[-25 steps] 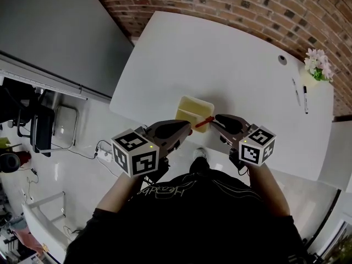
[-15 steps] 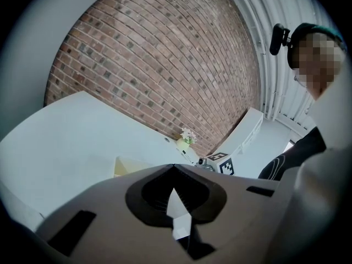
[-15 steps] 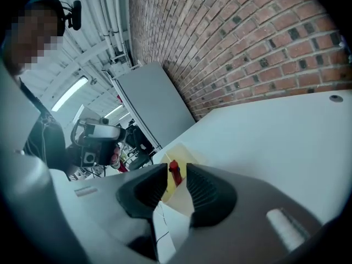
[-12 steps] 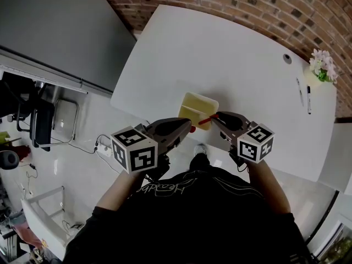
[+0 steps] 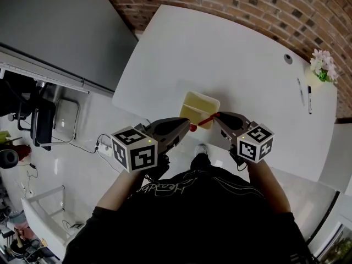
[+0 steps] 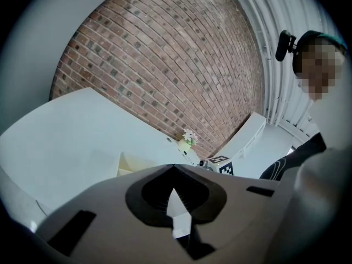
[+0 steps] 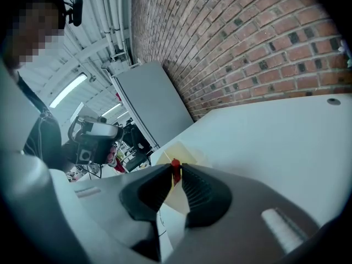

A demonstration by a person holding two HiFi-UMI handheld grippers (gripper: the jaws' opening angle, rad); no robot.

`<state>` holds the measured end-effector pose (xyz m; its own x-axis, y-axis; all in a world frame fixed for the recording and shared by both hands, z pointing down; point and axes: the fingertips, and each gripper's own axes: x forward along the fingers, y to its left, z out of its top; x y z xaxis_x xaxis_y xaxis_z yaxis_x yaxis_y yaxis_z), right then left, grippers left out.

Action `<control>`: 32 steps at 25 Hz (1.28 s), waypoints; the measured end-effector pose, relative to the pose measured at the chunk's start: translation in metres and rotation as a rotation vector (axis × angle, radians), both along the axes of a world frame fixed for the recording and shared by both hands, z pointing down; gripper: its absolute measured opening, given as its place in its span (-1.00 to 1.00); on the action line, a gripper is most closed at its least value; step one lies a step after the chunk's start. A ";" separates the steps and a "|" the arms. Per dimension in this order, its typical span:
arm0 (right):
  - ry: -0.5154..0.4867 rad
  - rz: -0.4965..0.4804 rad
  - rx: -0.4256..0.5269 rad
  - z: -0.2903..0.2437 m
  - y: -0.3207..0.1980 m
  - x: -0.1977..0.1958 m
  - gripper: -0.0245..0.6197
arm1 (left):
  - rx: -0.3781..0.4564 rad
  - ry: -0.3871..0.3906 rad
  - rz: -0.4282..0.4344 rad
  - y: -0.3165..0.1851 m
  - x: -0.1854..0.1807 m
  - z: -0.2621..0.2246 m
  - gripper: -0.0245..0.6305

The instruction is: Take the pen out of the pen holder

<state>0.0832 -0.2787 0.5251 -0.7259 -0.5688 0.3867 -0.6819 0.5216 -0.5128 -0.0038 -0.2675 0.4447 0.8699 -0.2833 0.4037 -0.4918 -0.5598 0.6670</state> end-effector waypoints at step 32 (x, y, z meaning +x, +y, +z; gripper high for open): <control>-0.064 0.130 0.188 -0.086 0.011 0.016 -0.77 | 0.088 0.012 -0.027 0.042 -0.023 -0.036 -0.92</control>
